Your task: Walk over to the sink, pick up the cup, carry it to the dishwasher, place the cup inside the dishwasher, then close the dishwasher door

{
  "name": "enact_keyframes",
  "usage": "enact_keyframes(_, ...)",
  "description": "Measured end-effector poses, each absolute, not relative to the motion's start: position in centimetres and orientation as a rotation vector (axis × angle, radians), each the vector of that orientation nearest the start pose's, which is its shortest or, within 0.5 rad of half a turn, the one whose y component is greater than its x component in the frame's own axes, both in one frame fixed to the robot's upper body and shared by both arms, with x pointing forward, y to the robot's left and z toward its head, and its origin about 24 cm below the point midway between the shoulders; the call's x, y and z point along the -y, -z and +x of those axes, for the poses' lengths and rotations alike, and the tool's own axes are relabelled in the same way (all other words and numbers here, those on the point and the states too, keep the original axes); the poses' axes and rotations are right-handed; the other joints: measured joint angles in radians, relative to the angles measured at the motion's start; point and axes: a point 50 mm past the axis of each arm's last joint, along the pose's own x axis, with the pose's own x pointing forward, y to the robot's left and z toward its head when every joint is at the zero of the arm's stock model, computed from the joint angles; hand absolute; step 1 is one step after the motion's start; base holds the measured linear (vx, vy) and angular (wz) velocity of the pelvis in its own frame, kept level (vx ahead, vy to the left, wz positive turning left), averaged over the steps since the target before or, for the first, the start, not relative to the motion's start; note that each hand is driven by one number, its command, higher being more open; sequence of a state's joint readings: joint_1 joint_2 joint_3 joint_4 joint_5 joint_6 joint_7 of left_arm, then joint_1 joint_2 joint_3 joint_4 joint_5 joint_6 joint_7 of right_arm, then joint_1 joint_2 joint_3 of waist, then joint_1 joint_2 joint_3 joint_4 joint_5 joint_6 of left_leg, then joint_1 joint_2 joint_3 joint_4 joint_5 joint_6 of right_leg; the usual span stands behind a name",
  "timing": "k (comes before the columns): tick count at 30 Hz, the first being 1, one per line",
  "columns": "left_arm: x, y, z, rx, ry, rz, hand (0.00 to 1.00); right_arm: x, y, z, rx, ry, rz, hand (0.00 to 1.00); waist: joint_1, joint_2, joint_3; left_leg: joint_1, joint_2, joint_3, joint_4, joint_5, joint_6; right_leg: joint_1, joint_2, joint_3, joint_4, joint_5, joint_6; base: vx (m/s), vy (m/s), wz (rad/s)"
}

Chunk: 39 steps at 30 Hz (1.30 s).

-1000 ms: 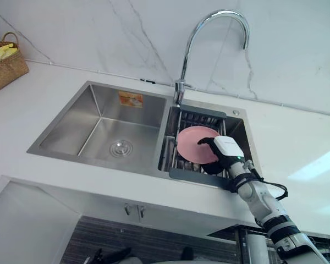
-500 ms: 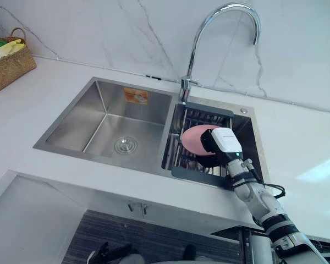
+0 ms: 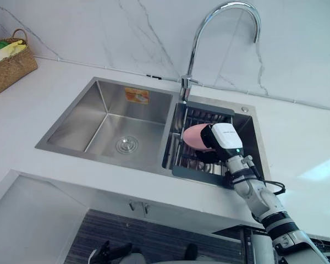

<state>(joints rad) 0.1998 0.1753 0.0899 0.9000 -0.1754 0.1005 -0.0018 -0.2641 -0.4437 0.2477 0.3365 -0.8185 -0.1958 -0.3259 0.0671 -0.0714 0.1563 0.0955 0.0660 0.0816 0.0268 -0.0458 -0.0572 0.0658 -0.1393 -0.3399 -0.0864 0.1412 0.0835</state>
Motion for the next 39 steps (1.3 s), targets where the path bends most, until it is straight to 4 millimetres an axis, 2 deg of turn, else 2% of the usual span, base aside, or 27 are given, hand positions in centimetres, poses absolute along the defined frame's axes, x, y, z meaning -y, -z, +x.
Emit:
enact_keyframes(11, -23.1, 15.5, 6.8, -1.162, -0.295, -0.058, 1.00, 19.5, -5.2, 30.2, 0.234, -0.018, -1.304, 1.00, 0.000, 0.001, 0.000, -0.003, -0.002, -0.004, 0.002, 0.000, 0.000, 0.000, -0.001, -0.003, -0.001, 0.002, 0.000, 0.00, 0.000, 0.00)
enact_keyframes(25, -23.1, 15.5, 6.9, -1.155, -0.292, -0.056, 1.00, 19.8, -5.4, 30.9, 0.221, -0.004, -1.271, 1.00, 0.001, 0.005, 0.001, -0.013, -0.011, -0.019, 0.005, 0.003, 0.005, 0.000, -0.006, -0.016, 0.000, 0.004, 0.004, 0.00, 0.000, 0.02)
enact_keyframes(39, -23.1, 15.4, 7.0, -1.150, -0.286, -0.034, 1.00, 19.4, -6.5, 30.6, 0.394, 0.081, -1.216, 1.00, 0.001, 0.005, 0.001, -0.014, -0.013, -0.020, 0.005, 0.004, 0.006, 0.000, -0.009, -0.017, 0.001, 0.005, 0.005, 0.00, 0.000, 0.00)
